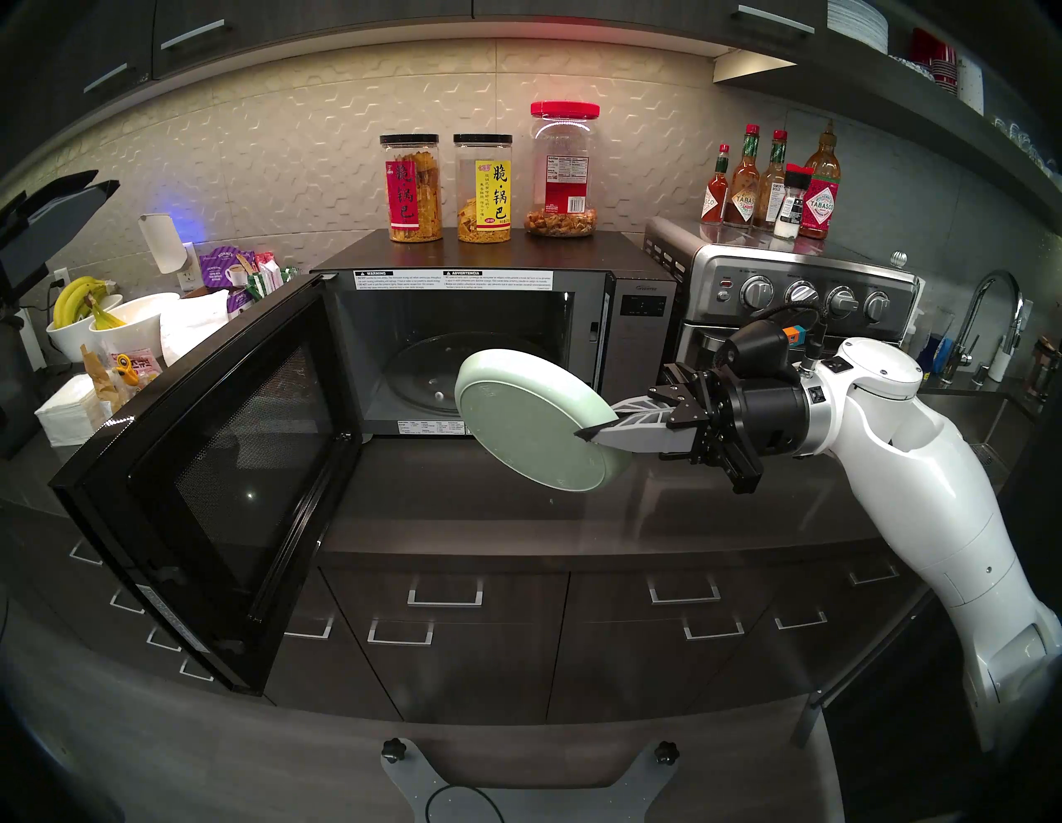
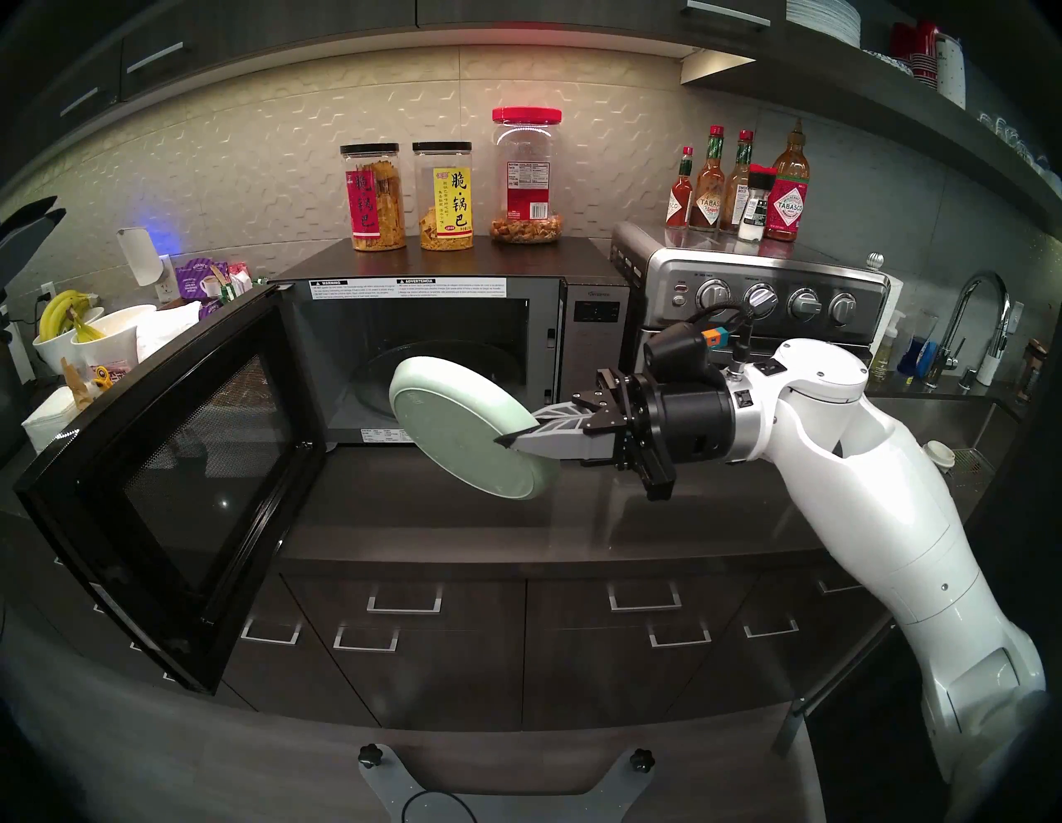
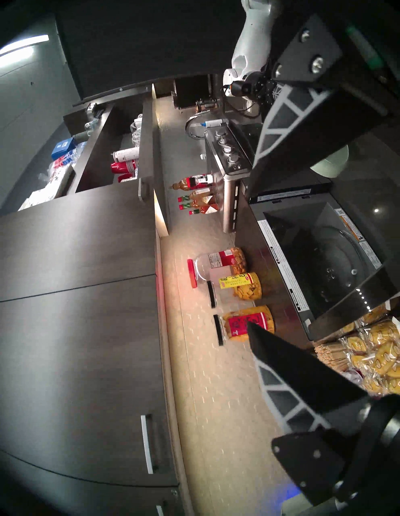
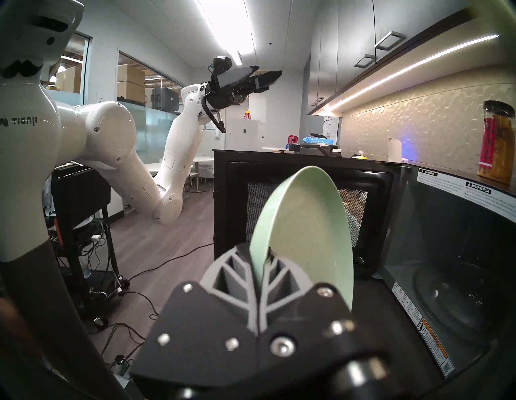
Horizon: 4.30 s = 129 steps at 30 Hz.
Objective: Open the microwave, put the plate inside, and close the door
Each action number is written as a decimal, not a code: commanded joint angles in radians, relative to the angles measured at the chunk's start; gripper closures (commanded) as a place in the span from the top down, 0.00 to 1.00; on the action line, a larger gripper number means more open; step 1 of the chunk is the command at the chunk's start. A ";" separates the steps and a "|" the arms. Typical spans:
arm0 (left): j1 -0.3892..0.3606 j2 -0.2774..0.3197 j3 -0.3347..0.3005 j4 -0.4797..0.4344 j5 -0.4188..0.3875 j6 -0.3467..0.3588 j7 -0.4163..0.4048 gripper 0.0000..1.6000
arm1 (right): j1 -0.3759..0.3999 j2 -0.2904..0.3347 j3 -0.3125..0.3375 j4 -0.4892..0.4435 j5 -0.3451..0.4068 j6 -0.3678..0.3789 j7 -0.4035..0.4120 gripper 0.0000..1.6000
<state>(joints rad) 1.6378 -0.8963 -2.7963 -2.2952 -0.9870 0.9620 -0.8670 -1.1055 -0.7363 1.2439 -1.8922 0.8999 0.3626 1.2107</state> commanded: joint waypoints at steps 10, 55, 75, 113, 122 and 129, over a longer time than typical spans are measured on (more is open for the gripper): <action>0.195 -0.034 -0.084 -0.011 -0.012 -0.096 -0.144 1.00 | -0.044 0.003 0.042 -0.025 0.031 -0.007 -0.007 0.00; 0.149 0.043 -0.084 0.072 -0.010 -0.061 -0.174 1.00 | -0.080 -0.010 0.054 0.007 0.019 -0.034 0.003 0.00; 0.137 0.038 -0.084 0.064 -0.039 -0.038 -0.136 1.00 | -0.096 -0.007 0.071 0.009 0.024 -0.040 0.012 0.00; 0.134 0.038 -0.084 0.064 -0.044 -0.031 -0.135 1.00 | -0.140 -0.136 -0.049 -0.199 -0.311 -0.234 -0.227 0.00; 0.134 0.038 -0.084 0.064 -0.046 -0.031 -0.130 1.00 | -0.058 -0.151 -0.100 -0.223 -0.412 -0.192 -0.240 0.00; 0.133 0.038 -0.084 0.064 -0.045 -0.031 -0.133 1.00 | 0.023 -0.192 -0.135 -0.222 -0.483 -0.143 -0.249 0.00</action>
<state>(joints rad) 1.7687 -0.8612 -2.8738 -2.2319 -1.0316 0.9325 -0.8972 -1.1856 -0.8776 1.1237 -2.0961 0.4536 0.1834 0.9722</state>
